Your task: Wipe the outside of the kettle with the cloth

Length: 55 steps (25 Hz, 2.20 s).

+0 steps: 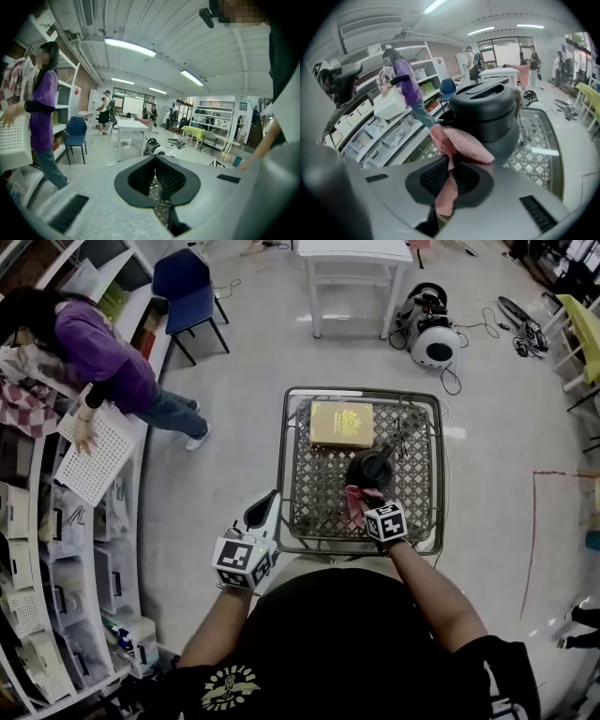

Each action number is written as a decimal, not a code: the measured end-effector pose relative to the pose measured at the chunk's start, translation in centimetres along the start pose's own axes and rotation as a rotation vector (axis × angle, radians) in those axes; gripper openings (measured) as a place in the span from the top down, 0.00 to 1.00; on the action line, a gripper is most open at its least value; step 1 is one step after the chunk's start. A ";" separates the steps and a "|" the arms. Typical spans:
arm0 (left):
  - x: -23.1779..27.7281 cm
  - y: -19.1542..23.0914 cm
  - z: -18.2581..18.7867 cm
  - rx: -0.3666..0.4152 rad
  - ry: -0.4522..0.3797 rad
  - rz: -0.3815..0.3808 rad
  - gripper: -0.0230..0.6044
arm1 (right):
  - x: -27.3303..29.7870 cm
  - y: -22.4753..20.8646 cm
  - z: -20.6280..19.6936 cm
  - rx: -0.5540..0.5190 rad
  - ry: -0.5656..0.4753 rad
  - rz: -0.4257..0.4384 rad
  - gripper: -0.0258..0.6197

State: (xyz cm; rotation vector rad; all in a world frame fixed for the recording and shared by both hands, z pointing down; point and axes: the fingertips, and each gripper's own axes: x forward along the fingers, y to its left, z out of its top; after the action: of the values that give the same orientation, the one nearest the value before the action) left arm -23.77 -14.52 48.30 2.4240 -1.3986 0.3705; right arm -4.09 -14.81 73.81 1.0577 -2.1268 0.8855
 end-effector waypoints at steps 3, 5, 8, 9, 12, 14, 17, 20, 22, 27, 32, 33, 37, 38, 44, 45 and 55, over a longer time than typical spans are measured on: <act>0.9 -1.3 0.5 0.006 -0.002 -0.015 0.95 | -1.2 -1.2 0.0 -0.029 -0.001 -0.012 0.92; 1.5 -2.4 0.8 0.009 0.000 -0.022 0.95 | -2.1 -2.2 -0.1 -0.050 0.003 -0.022 0.92; 2.6 -4.1 1.2 0.007 0.001 -0.025 0.95 | -3.1 -4.1 -0.1 -0.069 0.010 -0.029 0.92; 3.0 -4.8 1.3 0.006 0.000 -0.025 0.95 | -3.5 -4.8 -0.1 -0.072 0.011 -0.030 0.92; 4.0 -6.8 1.6 0.009 -0.003 -0.022 0.95 | -4.3 -6.9 0.0 -0.082 0.012 -0.029 0.92; 4.4 -7.6 1.6 0.008 -0.002 -0.010 0.95 | -4.4 -8.0 0.3 -0.101 0.015 -0.021 0.92; 4.4 -8.2 1.5 -0.006 0.001 0.024 0.95 | -4.4 -9.1 0.7 -0.138 0.030 -0.004 0.92; 3.9 -8.5 1.3 -0.024 -0.001 0.080 0.95 | -4.2 -10.3 1.3 -0.171 0.041 0.008 0.92; 3.4 -8.4 1.1 -0.037 -0.005 0.117 0.95 | -3.8 -11.0 2.1 -0.193 0.044 0.015 0.92; 1.7 -8.1 0.3 -0.067 -0.012 0.194 0.95 | -2.7 -12.8 4.0 -0.224 0.049 0.008 0.92; 0.4 -7.9 0.1 -0.075 -0.020 0.229 0.95 | -1.7 -13.6 5.7 -0.248 0.040 -0.002 0.92; 0.3 -7.8 0.0 -0.073 -0.021 0.231 0.95 | -1.7 -13.7 5.6 -0.247 0.041 -0.006 0.92; 0.2 -7.2 -0.1 -0.060 -0.017 0.217 0.95 | -2.1 -13.5 3.9 -0.213 0.051 -0.006 0.92; 0.3 -7.0 -0.1 -0.058 -0.016 0.209 0.95 | -2.3 -13.1 3.1 -0.205 0.056 0.002 0.92; 1.3 -5.9 0.3 -0.035 -0.005 0.132 0.95 | -2.7 -9.3 -0.9 -0.169 0.076 0.049 0.92; 1.4 -5.7 0.3 -0.032 -0.002 0.118 0.95 | -2.7 -8.4 -1.3 -0.162 0.076 0.056 0.92; 2.0 -2.8 0.7 0.026 0.024 0.007 0.95 | 0.7 -0.7 -2.1 -0.125 0.072 0.115 0.92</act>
State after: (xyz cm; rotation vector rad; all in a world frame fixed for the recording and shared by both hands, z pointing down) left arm -20.32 -15.04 47.98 2.4279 -1.4003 0.4205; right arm -3.43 -13.78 75.84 0.8362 -2.1695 0.8195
